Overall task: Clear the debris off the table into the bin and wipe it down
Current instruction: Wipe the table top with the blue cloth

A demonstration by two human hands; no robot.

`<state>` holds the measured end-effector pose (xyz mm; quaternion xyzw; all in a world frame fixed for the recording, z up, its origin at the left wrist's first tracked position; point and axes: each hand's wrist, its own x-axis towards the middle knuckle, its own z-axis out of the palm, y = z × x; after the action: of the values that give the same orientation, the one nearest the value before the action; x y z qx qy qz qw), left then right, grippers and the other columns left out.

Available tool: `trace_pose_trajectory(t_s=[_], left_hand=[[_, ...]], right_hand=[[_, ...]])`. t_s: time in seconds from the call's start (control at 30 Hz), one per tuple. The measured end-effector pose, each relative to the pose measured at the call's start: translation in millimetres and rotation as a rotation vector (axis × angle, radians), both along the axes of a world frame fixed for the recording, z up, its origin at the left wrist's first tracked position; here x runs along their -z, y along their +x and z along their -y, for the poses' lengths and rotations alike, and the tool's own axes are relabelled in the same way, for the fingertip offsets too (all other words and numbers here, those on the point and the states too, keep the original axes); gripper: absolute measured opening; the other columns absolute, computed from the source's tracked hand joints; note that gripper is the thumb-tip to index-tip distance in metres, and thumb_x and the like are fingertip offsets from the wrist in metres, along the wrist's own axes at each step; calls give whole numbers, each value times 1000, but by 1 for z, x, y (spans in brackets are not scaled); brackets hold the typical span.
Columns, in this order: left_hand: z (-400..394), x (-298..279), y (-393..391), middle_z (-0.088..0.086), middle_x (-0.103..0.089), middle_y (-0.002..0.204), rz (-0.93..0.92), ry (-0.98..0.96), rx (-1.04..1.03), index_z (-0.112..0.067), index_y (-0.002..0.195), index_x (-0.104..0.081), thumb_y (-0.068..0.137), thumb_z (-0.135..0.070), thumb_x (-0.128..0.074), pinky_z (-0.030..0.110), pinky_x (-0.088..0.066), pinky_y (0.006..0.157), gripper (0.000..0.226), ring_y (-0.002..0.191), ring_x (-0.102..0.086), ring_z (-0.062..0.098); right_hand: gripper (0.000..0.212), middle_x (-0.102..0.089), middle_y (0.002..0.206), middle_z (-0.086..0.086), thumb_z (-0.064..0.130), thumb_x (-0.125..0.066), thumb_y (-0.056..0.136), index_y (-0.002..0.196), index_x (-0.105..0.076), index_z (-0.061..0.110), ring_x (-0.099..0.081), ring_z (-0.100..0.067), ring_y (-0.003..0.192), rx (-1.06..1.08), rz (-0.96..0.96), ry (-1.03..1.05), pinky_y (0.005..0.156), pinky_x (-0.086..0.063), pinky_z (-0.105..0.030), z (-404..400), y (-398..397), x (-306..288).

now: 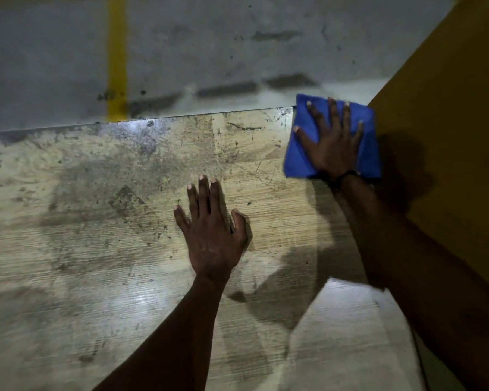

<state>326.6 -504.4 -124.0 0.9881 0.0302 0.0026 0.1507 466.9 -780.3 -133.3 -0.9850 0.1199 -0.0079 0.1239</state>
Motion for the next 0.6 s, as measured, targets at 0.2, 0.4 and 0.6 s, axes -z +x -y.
trace_pose_trajectory(t_s=[0.2, 0.4, 0.6], left_hand=[[1, -1, 0, 2, -9, 178, 2, -3, -2, -19, 168, -23, 99, -49, -37, 60, -7, 129, 76, 165, -3, 24], [-1, 2, 0, 2, -12, 177, 14, -2, -4, -19, 167, -26, 99, -49, -40, 61, -11, 128, 76, 164, -8, 24], [0, 0, -1, 1, -11, 178, 14, 1, -4, -19, 167, -25, 98, -48, -41, 61, -9, 129, 77, 164, -6, 24]], right_hand=[[79, -11, 178, -3, 83, -22, 96, 166, -21, 45, -4, -36, 164, -19, 16, -44, 126, -3, -69, -31, 3, 5], [72, -15, 177, 3, 77, -40, 98, 163, -31, 48, -3, -27, 165, -444, 86, -26, 129, -2, -59, -105, -94, 11], [75, -15, 178, 3, 83, -31, 96, 163, -25, 52, -6, -30, 164, -243, 49, -33, 127, -2, -63, -94, 2, 3]])
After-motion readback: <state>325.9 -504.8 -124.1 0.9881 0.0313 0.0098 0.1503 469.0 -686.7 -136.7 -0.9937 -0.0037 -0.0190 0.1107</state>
